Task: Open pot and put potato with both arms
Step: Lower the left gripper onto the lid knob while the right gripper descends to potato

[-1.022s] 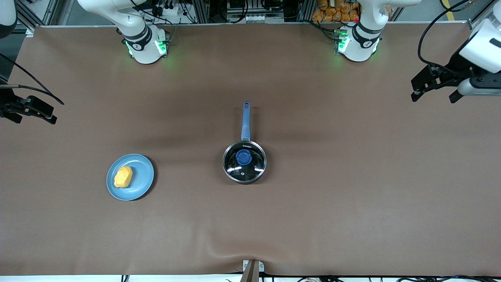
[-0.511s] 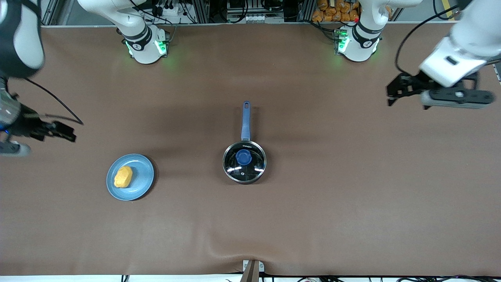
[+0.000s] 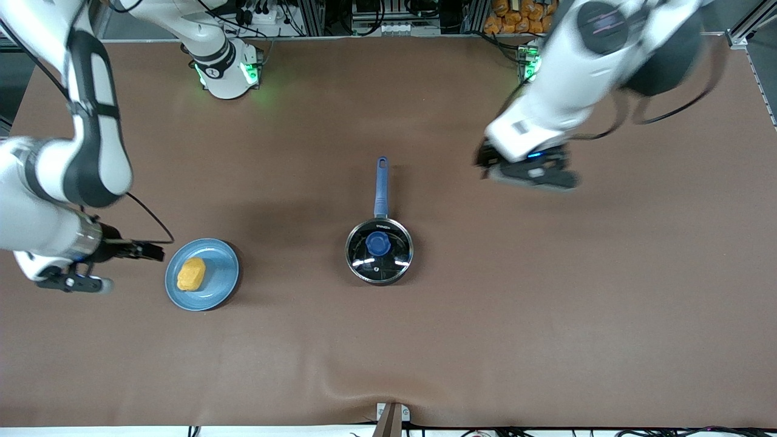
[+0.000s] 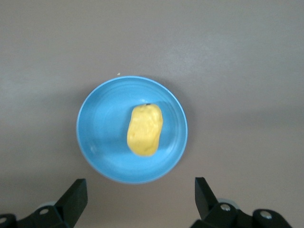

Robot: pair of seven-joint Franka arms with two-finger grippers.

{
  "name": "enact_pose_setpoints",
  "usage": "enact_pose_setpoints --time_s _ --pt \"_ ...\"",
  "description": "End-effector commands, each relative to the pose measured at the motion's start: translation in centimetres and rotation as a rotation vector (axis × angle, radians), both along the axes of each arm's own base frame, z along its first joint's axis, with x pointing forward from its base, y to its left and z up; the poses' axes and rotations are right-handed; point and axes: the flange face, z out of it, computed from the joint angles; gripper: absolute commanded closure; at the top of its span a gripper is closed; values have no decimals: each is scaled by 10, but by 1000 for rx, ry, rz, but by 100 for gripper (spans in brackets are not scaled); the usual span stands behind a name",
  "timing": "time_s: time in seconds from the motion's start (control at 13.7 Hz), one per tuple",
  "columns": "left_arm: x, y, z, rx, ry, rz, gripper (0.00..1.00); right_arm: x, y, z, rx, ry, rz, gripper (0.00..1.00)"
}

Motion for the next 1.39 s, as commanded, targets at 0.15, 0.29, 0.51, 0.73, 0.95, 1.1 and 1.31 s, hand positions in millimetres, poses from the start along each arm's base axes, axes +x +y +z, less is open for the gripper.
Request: enact_pose_setpoints --time_s 0.15,0.29,0.51,0.73,0.95,1.1,1.31 --pt "24 -89 -55 12 9 64 0 4 2 -77 37 15 -52 0" --pt "32 -99 -66 -46 2 95 0 6 3 -101 43 11 -73 0" --pt "42 -121 -85 -96 -33 160 0 9 2 -123 40 -4 -90 0" --pt "38 -152 -103 -129 -58 212 0 9 7 -141 68 -12 -118 0" --pt "36 -171 -126 -174 -93 279 0 8 6 -159 70 -19 -139 0" --pt "37 -180 -135 -223 -119 324 0 7 3 -159 69 -18 -142 0" --pt "41 -184 -156 -236 -148 335 0 7 1 -160 73 -14 -99 62"
